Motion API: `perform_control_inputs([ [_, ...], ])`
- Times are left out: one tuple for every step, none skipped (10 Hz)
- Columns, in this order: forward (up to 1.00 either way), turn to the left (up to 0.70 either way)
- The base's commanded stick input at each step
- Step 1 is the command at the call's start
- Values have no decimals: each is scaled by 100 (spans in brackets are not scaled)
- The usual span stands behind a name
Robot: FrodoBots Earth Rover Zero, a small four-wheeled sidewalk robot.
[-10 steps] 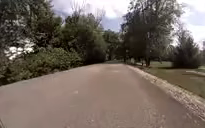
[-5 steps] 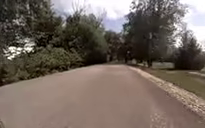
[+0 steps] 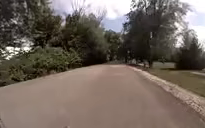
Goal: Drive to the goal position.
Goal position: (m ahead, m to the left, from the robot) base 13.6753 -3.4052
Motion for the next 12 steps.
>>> perform_control_inputs([
  [70,0],
  [70,0],
  [70,0],
  [70,0],
  [70,0],
  [70,0],
  [70,0],
  [70,0],
  [70,0],
  [70,0],
  [70,-1],
  [70,-10],
])
